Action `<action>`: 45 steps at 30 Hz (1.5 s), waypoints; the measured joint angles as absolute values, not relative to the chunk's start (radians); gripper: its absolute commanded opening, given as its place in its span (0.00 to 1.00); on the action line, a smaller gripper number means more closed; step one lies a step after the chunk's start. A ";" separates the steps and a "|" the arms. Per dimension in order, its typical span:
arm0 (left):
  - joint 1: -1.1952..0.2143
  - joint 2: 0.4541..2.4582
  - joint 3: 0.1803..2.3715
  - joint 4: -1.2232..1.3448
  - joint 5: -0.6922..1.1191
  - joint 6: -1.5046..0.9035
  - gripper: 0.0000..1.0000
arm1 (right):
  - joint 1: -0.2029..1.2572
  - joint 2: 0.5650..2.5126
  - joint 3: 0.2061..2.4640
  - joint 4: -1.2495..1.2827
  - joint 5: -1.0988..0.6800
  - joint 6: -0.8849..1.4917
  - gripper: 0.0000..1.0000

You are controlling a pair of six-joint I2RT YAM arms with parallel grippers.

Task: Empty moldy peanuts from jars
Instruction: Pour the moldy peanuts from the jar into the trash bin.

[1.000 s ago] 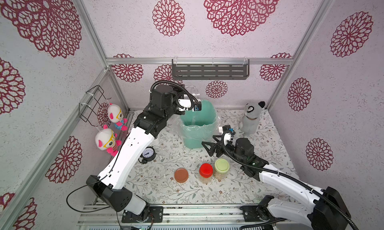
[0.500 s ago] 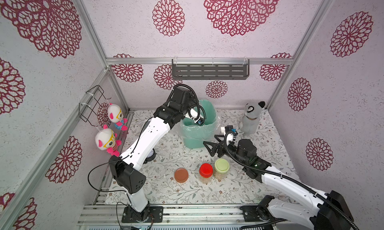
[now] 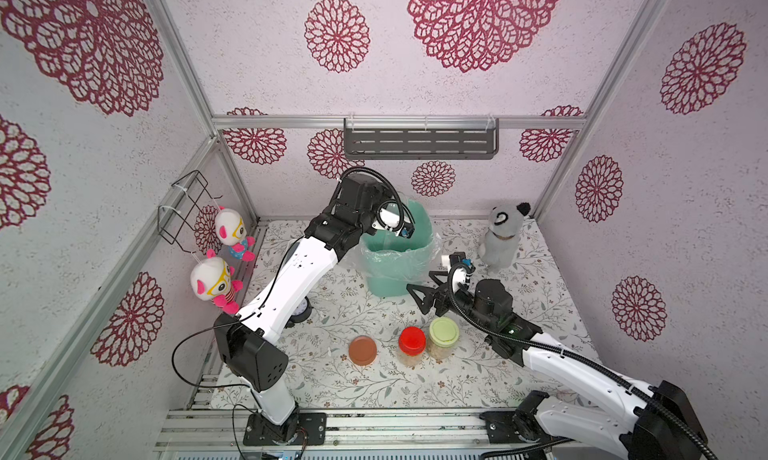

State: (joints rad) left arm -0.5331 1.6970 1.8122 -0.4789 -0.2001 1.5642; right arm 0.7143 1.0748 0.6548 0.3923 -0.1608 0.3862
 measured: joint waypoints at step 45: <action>-0.565 1.748 1.915 -0.714 -0.259 1.898 0.00 | 0.716 1.079 0.641 0.431 -0.162 0.390 0.99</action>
